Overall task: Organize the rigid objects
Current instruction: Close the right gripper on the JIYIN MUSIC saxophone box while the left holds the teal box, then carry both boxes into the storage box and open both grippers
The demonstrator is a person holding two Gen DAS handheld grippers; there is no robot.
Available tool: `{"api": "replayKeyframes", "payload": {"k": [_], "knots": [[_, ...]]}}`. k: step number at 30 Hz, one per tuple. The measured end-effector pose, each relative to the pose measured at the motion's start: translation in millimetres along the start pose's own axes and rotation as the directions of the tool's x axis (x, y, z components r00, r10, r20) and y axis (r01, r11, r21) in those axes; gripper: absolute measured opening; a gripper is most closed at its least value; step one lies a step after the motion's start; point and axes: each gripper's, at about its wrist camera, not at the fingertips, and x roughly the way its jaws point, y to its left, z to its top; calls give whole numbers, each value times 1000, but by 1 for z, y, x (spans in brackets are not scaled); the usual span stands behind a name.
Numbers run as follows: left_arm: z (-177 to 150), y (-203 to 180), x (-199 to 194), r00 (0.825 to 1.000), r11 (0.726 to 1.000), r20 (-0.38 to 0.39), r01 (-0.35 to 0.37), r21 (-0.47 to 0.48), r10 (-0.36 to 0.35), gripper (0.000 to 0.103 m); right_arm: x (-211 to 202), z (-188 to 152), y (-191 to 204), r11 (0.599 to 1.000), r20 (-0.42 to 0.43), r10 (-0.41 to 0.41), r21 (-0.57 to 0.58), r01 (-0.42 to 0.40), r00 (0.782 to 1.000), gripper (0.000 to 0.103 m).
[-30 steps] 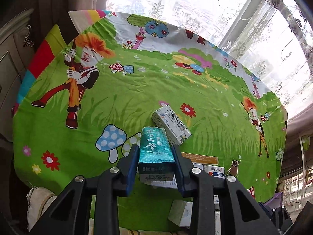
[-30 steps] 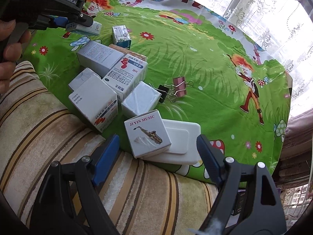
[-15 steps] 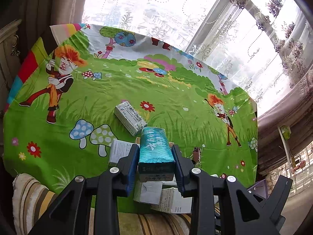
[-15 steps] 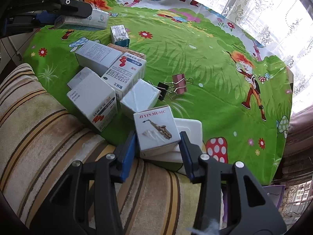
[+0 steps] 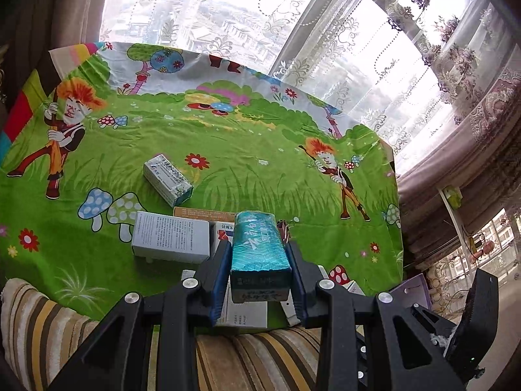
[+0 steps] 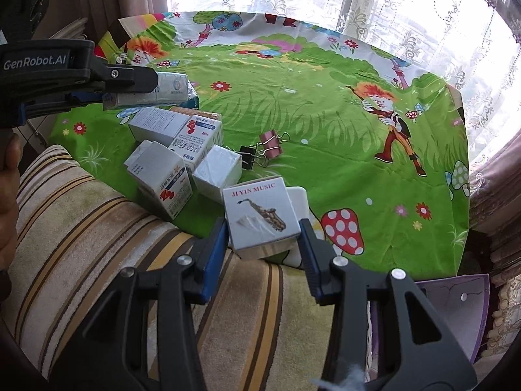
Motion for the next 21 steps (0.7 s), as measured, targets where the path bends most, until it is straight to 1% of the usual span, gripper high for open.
{"api": "replayKeyframes", "payload": {"k": [6,11,14,17,21], "knots": [[-19,-34,4,996,995,-53,75,59,-72,35,-30,-21,-28,994,47,-3,110,-2,999,48],[-36,-59,8,984,985,-108,150,89,-140,35,-55,-42,-55,978,85,-19,207,1,996,48],[-46,-75,13,971,973,-144,206,109,-189,35,-67,-60,-78,962,93,-41,274,15,995,48],[-56,-92,20,951,957,-193,266,117,-241,35,-77,-79,-105,939,92,-56,342,21,994,48],[-73,-118,28,922,937,-259,327,127,-286,35,-88,-102,-137,908,92,-92,417,46,992,48]]}}
